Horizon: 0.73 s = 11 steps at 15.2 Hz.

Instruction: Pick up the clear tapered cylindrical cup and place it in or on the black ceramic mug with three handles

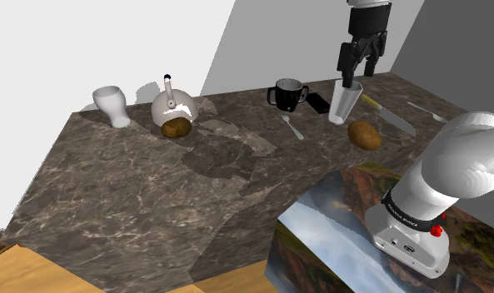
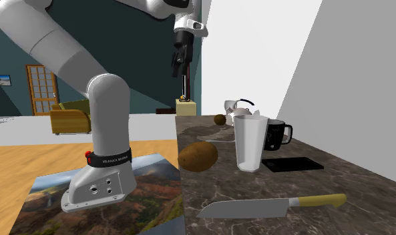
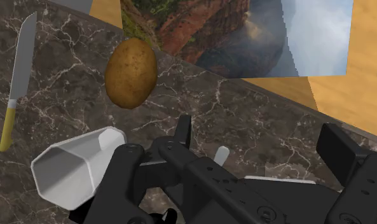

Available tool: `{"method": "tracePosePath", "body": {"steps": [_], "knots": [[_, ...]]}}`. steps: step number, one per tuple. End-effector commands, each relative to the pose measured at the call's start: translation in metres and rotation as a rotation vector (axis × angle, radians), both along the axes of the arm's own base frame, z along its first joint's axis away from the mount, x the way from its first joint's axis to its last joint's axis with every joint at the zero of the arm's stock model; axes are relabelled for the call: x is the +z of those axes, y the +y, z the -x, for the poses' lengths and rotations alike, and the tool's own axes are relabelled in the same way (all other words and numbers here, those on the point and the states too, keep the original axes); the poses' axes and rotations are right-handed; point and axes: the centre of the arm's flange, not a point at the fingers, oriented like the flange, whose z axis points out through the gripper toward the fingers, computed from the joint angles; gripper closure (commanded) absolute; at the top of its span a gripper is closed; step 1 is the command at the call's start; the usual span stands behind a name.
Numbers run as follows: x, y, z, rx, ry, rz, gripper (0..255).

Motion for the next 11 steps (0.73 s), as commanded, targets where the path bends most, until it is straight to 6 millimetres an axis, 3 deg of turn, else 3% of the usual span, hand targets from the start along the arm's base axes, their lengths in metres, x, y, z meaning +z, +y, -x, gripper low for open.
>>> {"method": "tracePosePath", "body": {"steps": [1, 11], "knots": [[0.0, 0.0, 0.0, 0.0, 0.0, 0.0, 0], [-0.062, -0.093, -0.056, -0.057, -0.053, 0.036, 0]]}}
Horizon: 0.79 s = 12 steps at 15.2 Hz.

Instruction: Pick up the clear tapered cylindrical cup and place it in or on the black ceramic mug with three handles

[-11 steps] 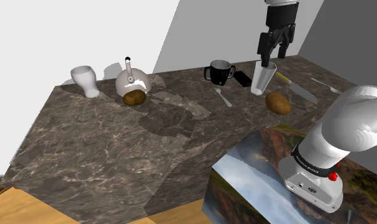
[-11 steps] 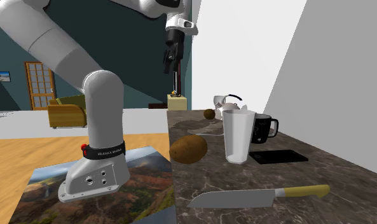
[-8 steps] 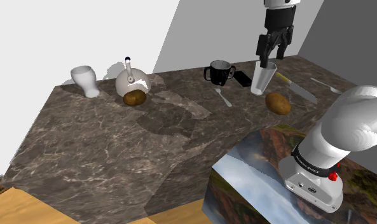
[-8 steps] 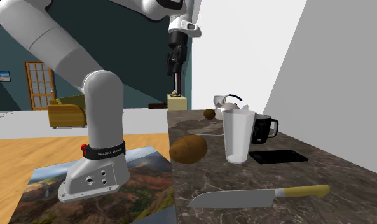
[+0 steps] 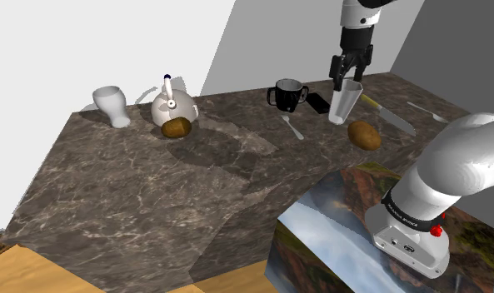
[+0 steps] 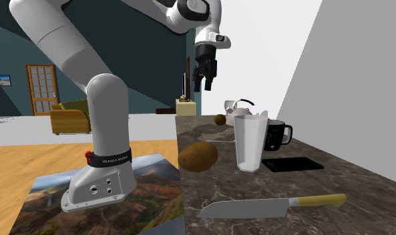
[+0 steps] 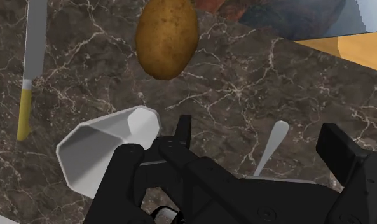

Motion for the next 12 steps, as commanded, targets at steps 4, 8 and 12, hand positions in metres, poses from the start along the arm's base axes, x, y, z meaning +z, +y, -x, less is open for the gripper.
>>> {"method": "tracePosePath", "body": {"steps": [4, 8, 12], "knots": [[-0.028, -0.05, -0.031, -0.028, -0.028, 0.019, 0], [-0.05, -0.09, -0.053, -0.051, -0.05, 0.033, 0], [-0.071, -0.128, -0.073, -0.073, -0.07, 0.047, 0]]}}
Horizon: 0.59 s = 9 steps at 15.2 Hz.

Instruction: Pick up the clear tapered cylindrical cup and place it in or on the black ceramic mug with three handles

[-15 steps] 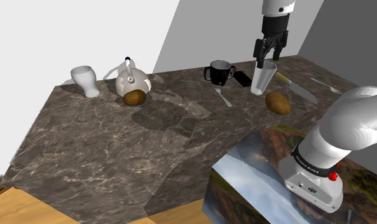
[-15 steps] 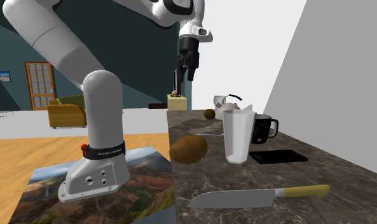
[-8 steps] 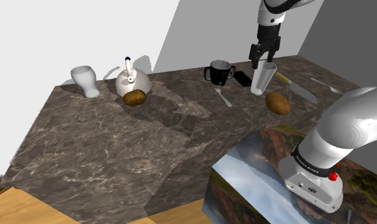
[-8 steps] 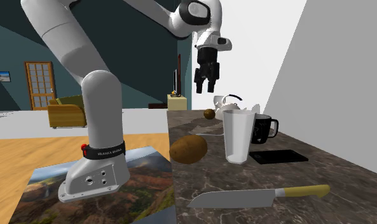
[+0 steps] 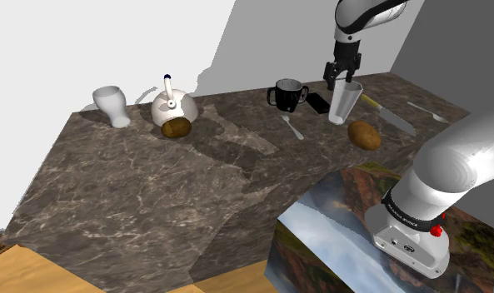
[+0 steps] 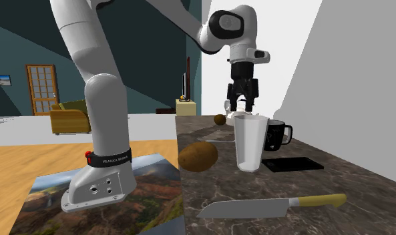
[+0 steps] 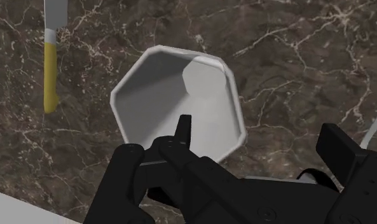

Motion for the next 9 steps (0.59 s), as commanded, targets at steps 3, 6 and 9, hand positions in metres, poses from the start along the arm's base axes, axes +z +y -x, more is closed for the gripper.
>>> {"method": "tracePosePath", "body": {"steps": [3, 6, 9], "knots": [[-0.019, -0.01, -0.003, -0.005, -0.006, 0.004, 0], [-0.035, -0.011, -0.001, -0.005, -0.006, 0.004, 0], [-0.043, -0.012, 0.0, -0.005, -0.006, 0.004, 0]]}}
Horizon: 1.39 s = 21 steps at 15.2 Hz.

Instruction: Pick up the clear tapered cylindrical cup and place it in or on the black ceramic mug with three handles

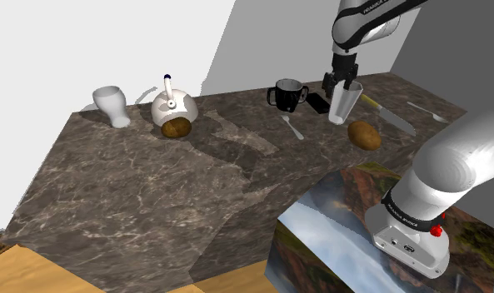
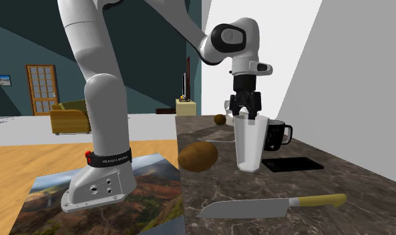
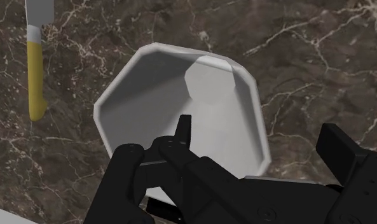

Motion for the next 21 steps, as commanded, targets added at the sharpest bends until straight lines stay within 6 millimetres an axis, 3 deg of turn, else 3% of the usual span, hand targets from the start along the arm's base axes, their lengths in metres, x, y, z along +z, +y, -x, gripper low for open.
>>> {"method": "tracePosePath", "body": {"steps": [1, 6, 7, 16, 21], "knots": [[-0.002, 0.0, 0.0, 0.0, 0.0, 0.0, 0], [-0.002, 0.0, 0.0, 0.0, 0.0, 0.0, 0], [-0.002, 0.0, 0.0, 0.0, 0.0, 0.0, 255], [-0.002, 0.0, 0.0, 0.0, 0.0, 0.0, 255], [0.024, 0.0, 0.0, 0.0, 0.0, 0.0, 255]]}}
